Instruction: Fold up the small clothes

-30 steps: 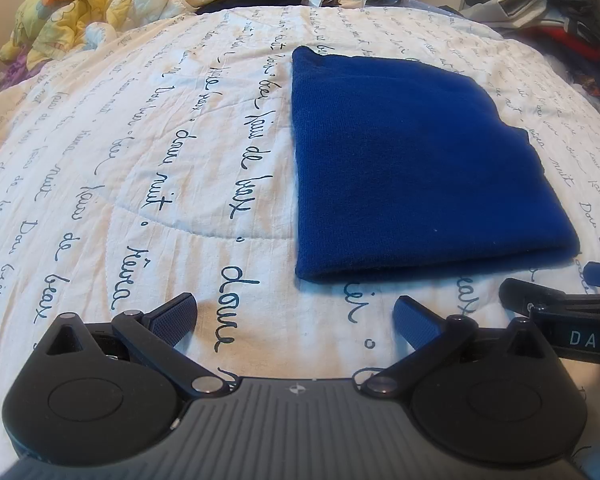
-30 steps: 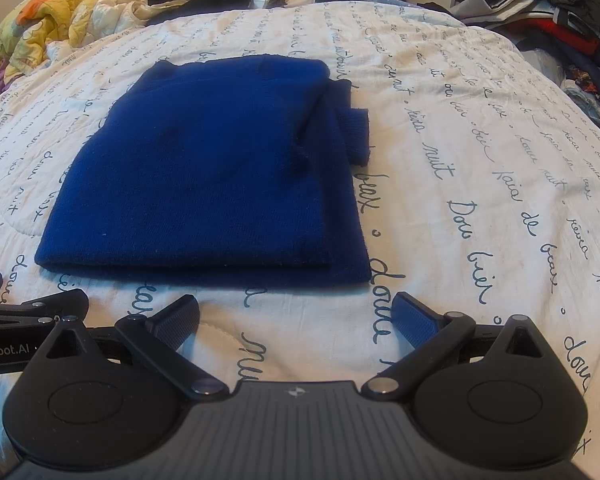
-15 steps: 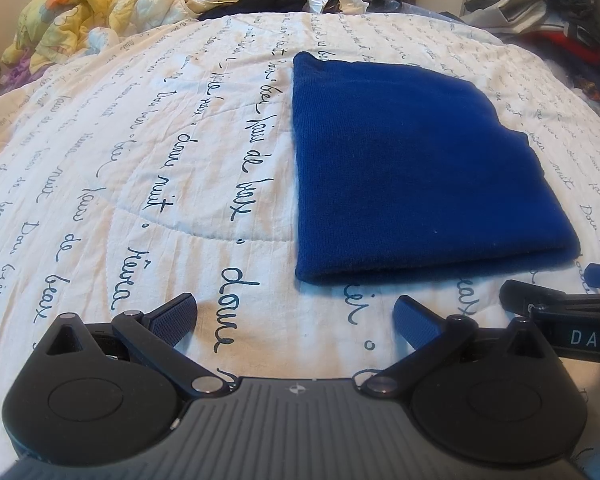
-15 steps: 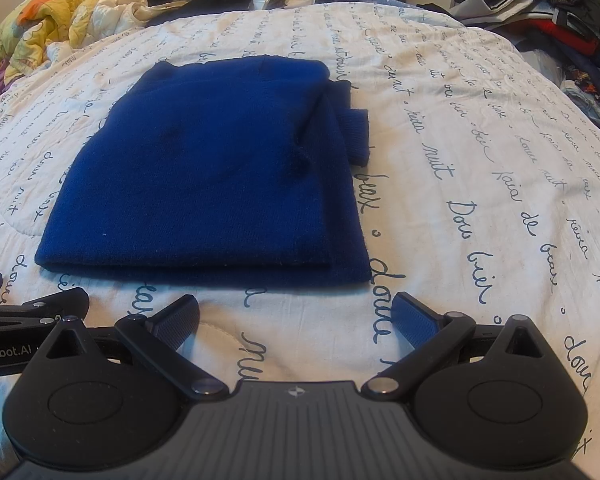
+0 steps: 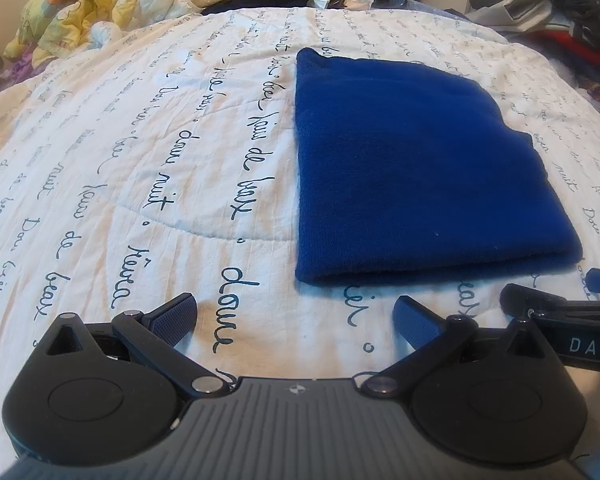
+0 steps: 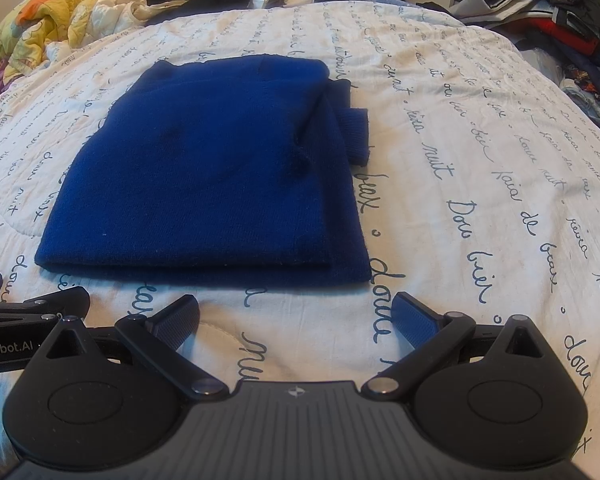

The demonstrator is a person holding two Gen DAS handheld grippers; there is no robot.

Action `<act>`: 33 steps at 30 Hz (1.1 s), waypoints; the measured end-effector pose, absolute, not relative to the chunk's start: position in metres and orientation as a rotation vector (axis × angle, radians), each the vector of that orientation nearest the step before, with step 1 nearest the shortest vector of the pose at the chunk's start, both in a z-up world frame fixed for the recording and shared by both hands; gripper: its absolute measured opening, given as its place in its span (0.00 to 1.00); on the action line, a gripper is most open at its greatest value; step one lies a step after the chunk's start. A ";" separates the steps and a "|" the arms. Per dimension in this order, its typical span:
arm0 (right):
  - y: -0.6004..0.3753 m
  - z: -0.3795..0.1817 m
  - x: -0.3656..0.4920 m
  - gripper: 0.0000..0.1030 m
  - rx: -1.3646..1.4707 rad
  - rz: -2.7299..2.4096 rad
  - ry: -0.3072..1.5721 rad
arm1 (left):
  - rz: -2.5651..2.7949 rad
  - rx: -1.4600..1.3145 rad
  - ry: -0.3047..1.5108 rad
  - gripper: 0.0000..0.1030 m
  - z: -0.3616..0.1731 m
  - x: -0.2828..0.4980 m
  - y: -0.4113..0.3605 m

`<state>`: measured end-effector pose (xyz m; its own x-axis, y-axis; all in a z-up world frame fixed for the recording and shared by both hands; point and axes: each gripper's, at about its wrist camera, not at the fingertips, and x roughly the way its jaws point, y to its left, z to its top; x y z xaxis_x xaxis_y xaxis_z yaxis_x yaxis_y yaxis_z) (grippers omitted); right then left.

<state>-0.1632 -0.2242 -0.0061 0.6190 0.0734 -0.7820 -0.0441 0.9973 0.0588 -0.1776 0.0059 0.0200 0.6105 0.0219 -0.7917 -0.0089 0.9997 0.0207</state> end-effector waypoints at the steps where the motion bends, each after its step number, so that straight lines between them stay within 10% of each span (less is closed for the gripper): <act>1: -0.224 -0.006 -0.163 1.00 0.034 0.068 0.901 | 0.019 0.015 0.915 1.00 0.020 -0.177 0.005; 33: -0.221 -0.001 -0.165 1.00 0.008 0.065 0.945 | 0.009 0.020 0.939 1.00 0.028 -0.179 0.002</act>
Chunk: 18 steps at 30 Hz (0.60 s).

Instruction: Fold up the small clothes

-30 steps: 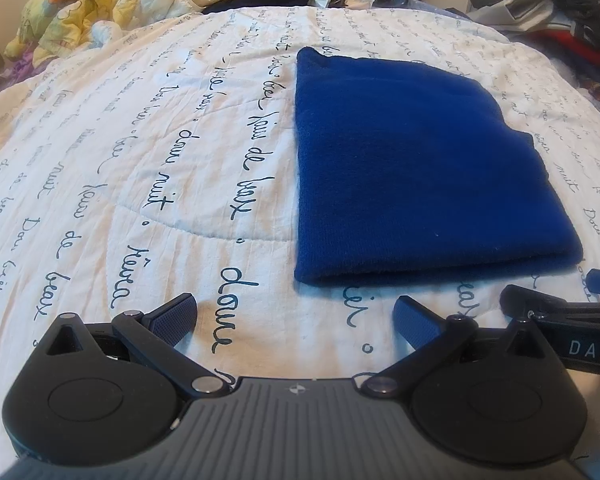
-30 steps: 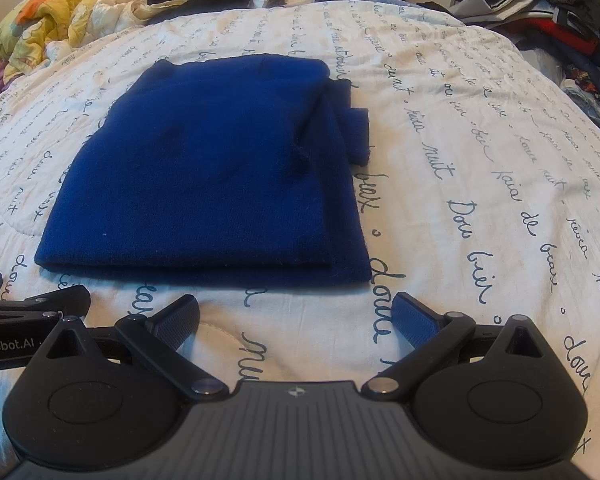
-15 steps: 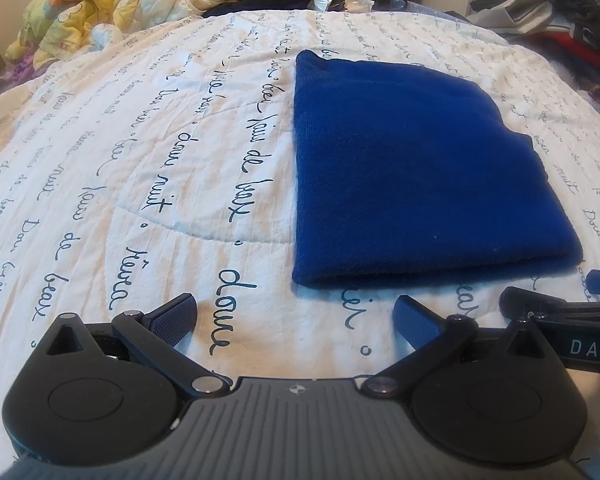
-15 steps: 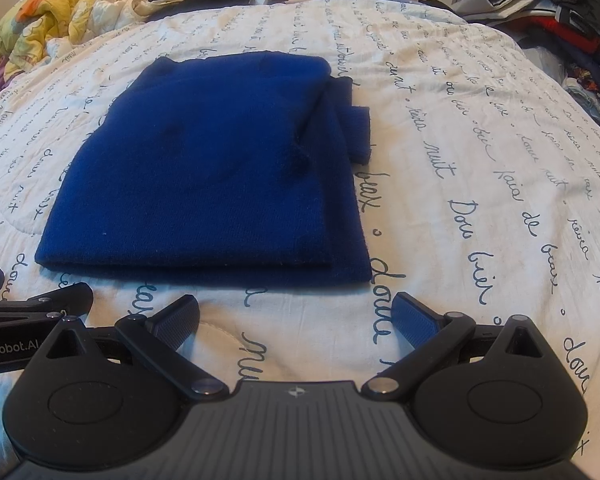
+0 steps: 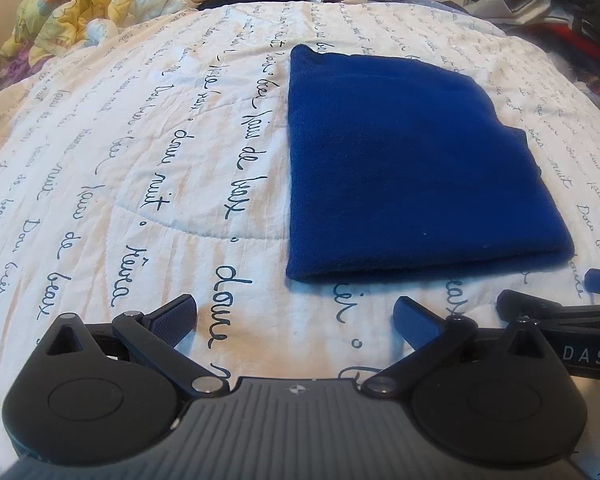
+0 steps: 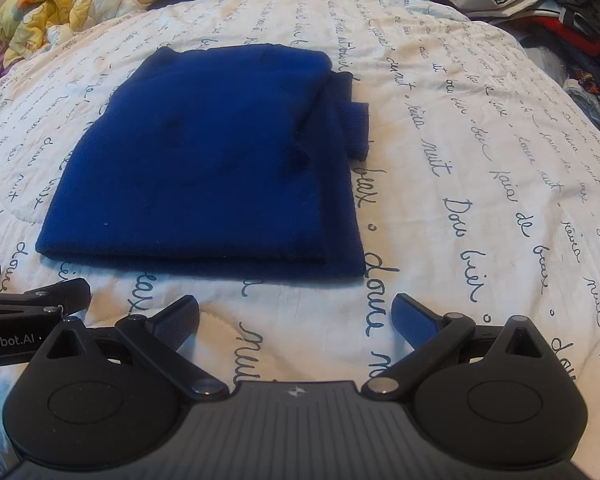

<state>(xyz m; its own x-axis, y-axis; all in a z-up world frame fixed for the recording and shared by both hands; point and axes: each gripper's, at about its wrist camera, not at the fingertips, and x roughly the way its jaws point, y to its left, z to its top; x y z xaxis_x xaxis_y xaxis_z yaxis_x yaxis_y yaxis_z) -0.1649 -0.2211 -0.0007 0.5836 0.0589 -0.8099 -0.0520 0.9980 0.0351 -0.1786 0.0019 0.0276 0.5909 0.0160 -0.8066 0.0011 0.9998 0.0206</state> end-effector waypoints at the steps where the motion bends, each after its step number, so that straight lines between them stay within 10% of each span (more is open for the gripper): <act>1: -0.221 -0.001 -0.165 1.00 0.008 0.066 0.946 | 0.006 0.015 0.938 1.00 0.029 -0.178 0.002; 18: -0.223 -0.004 -0.164 1.00 0.027 0.071 0.962 | -0.002 -0.007 0.959 1.00 0.024 -0.174 0.005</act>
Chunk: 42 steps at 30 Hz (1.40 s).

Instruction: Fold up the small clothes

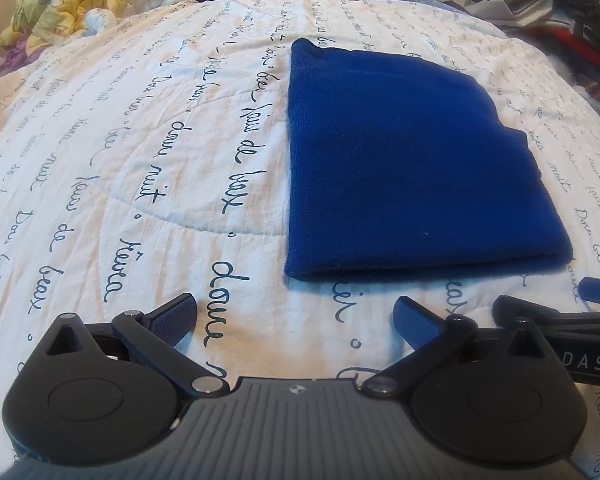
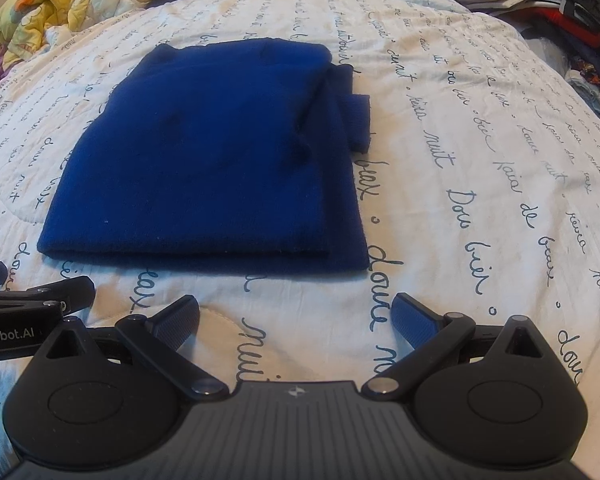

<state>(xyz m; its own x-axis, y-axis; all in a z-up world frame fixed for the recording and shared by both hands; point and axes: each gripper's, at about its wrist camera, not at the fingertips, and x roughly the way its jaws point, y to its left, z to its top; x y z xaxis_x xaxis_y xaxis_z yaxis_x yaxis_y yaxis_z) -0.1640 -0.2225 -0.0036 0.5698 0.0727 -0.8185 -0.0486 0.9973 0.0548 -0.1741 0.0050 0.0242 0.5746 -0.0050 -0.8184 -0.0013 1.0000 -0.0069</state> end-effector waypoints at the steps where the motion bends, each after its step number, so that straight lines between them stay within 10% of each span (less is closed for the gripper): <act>1: -0.223 -0.004 -0.164 1.00 0.028 0.071 0.962 | -0.002 -0.006 0.959 1.00 0.024 -0.174 0.005; 42: -0.223 -0.005 -0.163 1.00 0.027 0.074 0.967 | 0.007 0.014 0.960 1.00 0.023 -0.174 0.002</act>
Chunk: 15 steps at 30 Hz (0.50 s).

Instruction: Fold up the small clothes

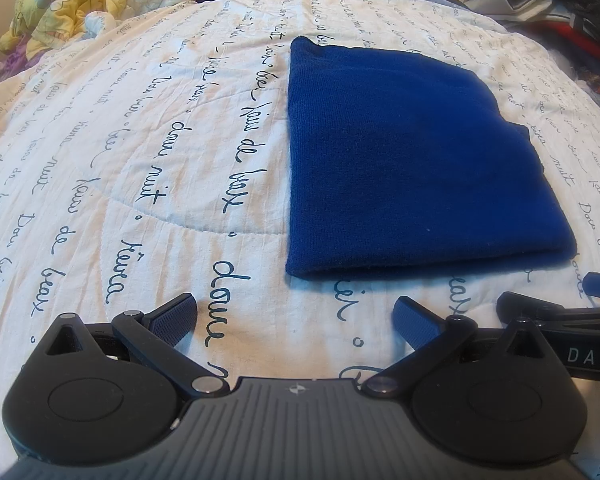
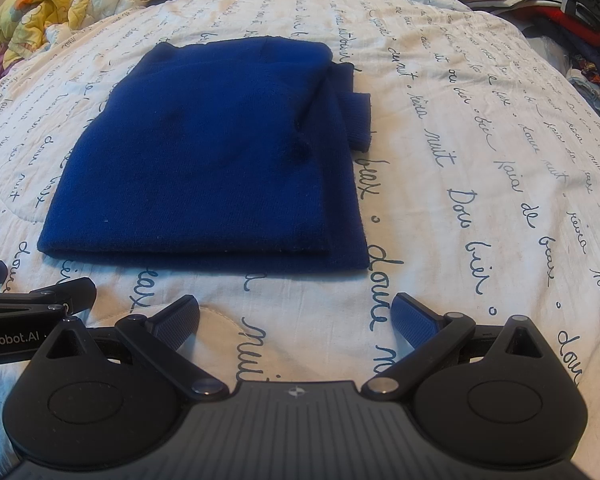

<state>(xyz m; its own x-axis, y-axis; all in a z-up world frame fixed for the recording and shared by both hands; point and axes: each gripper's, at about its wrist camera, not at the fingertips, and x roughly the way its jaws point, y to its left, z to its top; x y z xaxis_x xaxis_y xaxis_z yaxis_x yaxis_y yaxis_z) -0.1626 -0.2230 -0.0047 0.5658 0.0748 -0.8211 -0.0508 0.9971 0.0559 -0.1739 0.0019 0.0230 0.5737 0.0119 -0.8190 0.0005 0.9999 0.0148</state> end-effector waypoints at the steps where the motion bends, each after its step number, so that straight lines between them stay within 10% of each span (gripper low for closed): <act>1: -0.223 -0.005 -0.162 1.00 0.027 0.074 0.967 | 0.007 0.014 0.960 1.00 0.023 -0.174 0.002; 15: -0.224 -0.005 -0.162 1.00 0.026 0.075 0.967 | 0.006 0.014 0.960 1.00 0.023 -0.174 0.002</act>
<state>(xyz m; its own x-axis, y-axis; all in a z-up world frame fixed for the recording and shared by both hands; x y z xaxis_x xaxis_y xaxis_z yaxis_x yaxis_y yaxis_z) -0.1621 -0.2238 -0.0048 0.5654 0.0758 -0.8213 -0.0524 0.9971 0.0560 -0.1737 0.0023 0.0231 0.5732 0.0113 -0.8193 0.0011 0.9999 0.0146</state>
